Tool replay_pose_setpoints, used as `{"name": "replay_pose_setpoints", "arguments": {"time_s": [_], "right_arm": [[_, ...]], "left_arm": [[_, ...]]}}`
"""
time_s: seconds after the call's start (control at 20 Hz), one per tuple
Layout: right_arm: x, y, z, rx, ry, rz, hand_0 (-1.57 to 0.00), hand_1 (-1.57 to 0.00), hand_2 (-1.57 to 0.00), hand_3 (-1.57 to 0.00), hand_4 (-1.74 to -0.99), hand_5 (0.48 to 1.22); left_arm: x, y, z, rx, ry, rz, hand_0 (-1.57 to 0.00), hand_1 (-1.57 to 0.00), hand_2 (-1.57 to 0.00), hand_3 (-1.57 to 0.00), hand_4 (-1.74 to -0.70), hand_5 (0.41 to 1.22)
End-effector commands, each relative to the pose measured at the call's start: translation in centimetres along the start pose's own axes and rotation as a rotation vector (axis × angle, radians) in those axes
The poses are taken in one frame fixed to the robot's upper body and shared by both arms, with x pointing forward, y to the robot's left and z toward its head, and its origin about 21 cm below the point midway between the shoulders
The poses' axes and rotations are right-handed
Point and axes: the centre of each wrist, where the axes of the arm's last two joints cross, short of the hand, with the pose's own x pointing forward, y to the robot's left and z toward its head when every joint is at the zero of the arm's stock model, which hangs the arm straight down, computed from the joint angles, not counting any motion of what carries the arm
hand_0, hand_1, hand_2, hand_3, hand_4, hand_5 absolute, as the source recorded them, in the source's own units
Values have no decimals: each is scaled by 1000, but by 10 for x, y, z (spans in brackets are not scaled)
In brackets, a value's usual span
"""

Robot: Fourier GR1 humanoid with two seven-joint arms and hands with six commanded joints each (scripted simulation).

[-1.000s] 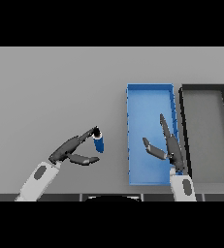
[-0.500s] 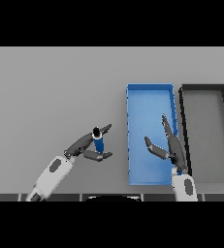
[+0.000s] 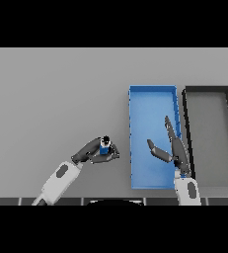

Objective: Pick up the blue pipe and place it into the blue bin.

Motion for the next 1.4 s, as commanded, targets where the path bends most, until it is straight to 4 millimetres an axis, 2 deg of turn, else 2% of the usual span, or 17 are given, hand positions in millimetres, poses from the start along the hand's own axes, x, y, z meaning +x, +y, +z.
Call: {"name": "replay_pose_setpoints", "arguments": {"time_s": [0.0, 0.15, 0.3, 0.5, 0.6, 0.8, 0.9, 0.95, 1.1, 1.15, 1.2, 1.3, 1.35], "right_arm": [[-1, 0, 1, 1, -2, 3, 1, 1, 1, 1, -1195, 603], [-2, -2, 3, 5, -6, 2, 1, 1, 1, 1, -1192, 602], [-4, 0, 3, 12, -2, 13, 1, 1, 1, 1, -1187, 603], [-2, -5, 1, -1, -5, 22, 1, 1, 1, 1, -1172, 603], [-2, -10, 3, -7, -10, 23, 1, 1, 1, 1, -1157, 600], [-5, -8, 5, -4, -24, 29, 1, 1, 1, 1, -1136, 604], [-5, -9, 9, -21, -27, 36, 1, 1, 1, 1, -1128, 605], [-5, -9, 10, -30, -20, 35, 1, 1, 1, 1, -1127, 605], [-5, -8, 10, -39, -14, 34, 1, 1, 1, 1, -1178, 605], [-5, -9, 6, -41, 0, 34, 1, 1, 1, 1, -1178, 605], [-6, -9, 11, -40, -17, 29, 1, 1, 1, 1, -1176, 605], [0, -17, 9, -5, -87, -41, 1, 1, 1, 1, -1196, 622], [9, -19, 7, 50, -138, -118, 1, 1, 1, 1, -1195, 608]], "left_arm": [[-4, -5, 0, 11, -32, -11, -1221, -1278, -1296, -1225, -1626, 1101], [1, -6, -2, 36, -55, -13, -1392, -1421, -1430, -1351, -1680, 1160], [19, -7, -7, 57, -144, -1, -1479, -1494, -1499, -1423, -1710, 1190], [47, -13, -16, 33, -226, 5, -1533, -1540, -1542, -1461, -1728, 1208], [55, -12, -16, 14, -223, -6, -1547, -1551, -1552, -1476, -1733, 1213], [71, -18, -18, -10, -203, -24, -1561, -1563, -1563, -1493, -1738, 1218], [73, -17, -21, -8, -202, -35, -1565, -1566, -1566, -1496, -1739, 1219], [74, -16, -15, -12, -208, -40, -1566, -1567, -1567, -1496, -1739, 1219], [72, -19, -17, -11, -183, -46, -1568, -1569, -1569, -1495, -1740, 1219], [73, -18, -19, -13, -180, -50, -1569, -1569, -1569, -1494, -1740, 1219], [74, -20, -19, -20, -188, -46, -1569, -1570, -1570, -1495, -1740, 1219], [71, -14, -18, -9, -170, -58, -1570, -1570, -1570, -1495, -1741, 1220], [71, -18, -18, -13, -167, -51, -1570, -1570, -1570, -1496, -1741, 1220]]}}
